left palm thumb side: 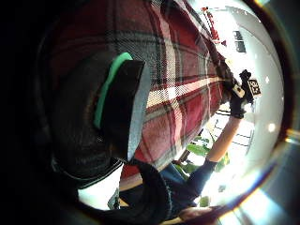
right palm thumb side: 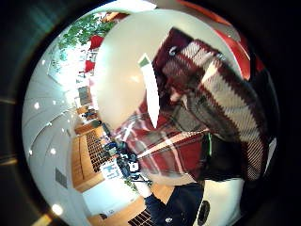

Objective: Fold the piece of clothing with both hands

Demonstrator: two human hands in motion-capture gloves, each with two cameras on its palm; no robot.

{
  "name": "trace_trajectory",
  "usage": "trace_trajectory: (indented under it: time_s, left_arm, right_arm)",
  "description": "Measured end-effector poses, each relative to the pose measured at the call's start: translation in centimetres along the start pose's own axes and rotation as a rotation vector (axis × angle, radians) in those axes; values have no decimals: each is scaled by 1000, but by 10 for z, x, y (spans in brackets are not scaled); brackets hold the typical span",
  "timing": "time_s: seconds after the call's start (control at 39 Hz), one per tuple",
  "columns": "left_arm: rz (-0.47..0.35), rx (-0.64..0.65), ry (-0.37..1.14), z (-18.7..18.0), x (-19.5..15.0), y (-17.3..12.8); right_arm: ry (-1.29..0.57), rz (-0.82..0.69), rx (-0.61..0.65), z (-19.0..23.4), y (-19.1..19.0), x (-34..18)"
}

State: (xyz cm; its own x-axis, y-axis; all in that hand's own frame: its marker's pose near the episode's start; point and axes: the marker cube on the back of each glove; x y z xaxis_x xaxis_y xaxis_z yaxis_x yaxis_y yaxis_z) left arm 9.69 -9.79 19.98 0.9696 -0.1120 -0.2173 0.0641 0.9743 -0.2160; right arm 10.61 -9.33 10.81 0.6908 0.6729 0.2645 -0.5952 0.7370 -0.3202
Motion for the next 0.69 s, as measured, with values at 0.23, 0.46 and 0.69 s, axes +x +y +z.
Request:
trace_trajectory:
  time_s: [0.23, 0.46, 0.69]
  left_arm:
    - [-26, 184, -29, -62, -36, -2]
    - [-73, 238, 26, -93, -91, -18]
    - [-106, 275, 49, -113, -118, 1]
  right_arm:
    - [97, -100, 328, -89, 40, -48]
    - [373, -161, 462, -83, 106, -167]
    - [533, -160, 472, -61, 146, -214]
